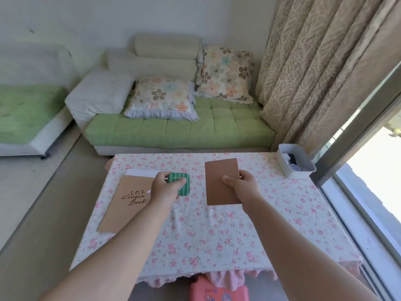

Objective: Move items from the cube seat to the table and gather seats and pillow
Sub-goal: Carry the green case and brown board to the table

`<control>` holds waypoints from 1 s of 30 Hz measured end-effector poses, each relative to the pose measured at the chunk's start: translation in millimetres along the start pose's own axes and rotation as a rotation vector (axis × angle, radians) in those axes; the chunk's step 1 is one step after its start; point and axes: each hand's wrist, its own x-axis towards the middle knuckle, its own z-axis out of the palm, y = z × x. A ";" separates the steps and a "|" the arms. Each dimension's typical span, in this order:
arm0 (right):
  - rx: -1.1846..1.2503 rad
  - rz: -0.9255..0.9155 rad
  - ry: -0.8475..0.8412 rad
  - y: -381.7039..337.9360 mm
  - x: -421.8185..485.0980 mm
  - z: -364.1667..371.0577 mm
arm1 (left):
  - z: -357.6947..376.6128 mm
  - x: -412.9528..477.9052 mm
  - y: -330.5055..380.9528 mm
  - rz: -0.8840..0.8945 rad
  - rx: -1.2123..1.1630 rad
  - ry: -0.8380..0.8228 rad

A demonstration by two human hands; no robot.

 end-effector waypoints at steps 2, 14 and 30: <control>0.005 0.009 -0.025 -6.9 19.1 -2.8 | 12.0 12.5 6.6 -0.003 0.001 0.012; -0.049 0.070 -0.076 -10.5 118.7 20.2 | 47.8 104.5 11.2 -0.054 -0.007 0.060; -0.141 0.256 0.009 51.3 241.0 76.6 | 58.0 242.1 -70.1 -0.287 0.081 0.002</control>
